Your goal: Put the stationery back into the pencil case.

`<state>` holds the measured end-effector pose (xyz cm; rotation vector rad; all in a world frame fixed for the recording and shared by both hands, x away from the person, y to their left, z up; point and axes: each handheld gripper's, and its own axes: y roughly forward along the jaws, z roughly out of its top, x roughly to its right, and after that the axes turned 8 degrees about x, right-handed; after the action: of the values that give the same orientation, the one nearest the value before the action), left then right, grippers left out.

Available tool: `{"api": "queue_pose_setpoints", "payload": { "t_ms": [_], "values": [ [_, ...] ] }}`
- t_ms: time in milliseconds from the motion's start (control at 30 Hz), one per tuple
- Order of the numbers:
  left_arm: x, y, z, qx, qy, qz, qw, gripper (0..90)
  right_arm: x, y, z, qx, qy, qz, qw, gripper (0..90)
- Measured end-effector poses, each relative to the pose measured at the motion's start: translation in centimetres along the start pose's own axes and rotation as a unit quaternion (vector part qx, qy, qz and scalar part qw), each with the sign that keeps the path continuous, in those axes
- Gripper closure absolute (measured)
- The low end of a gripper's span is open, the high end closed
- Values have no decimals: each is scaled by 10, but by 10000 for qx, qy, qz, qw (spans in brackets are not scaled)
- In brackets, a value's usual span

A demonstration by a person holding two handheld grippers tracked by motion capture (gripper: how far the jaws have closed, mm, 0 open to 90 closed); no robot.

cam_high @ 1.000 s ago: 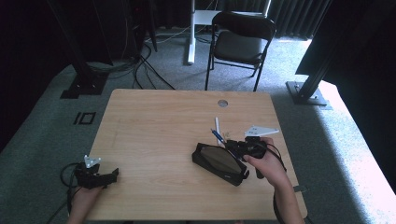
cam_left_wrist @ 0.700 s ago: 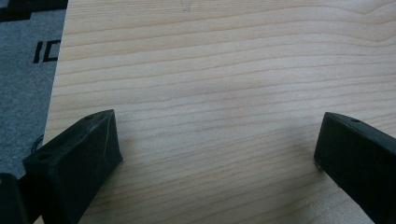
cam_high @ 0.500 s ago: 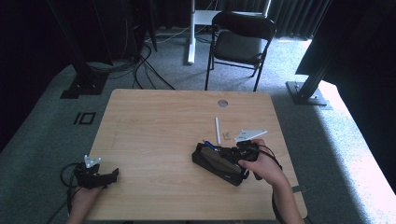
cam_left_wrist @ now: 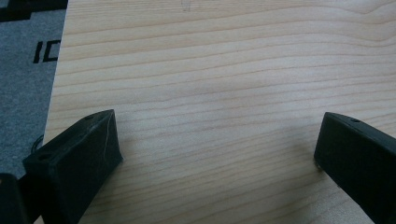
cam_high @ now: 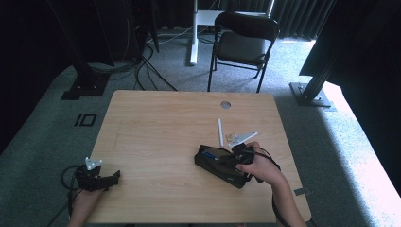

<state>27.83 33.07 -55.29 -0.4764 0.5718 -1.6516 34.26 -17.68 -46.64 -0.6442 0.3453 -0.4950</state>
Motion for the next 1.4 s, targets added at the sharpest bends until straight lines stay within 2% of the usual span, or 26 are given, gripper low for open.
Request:
{"api": "queue_pose_setpoints", "payload": {
  "t_ms": [67, 533, 967, 1233, 1400],
  "values": [
    [0, 0, 0, -2, 3, 0, 10000, 5, 0, 4, 0, -121, -19, -12, 9999, 795],
    [0, 0, 0, -2, 2, 0, 10000, 6, 3, 26, 3, -436, -33, -141, 9989, 795],
    [0, 0, 0, -1, 1, -1, 10000, 5, -1, 42, 3, -795, -129, -320, 9962, 795],
    [0, 0, 0, 0, 1, -1, 10000, 5, -2, 48, 1, -975, -144, -300, 9947, 793],
    [0, 0, 0, 0, 1, 0, 10000, 5, -2, 48, 0, -936, -111, -285, 9951, 782]
  ]
}}
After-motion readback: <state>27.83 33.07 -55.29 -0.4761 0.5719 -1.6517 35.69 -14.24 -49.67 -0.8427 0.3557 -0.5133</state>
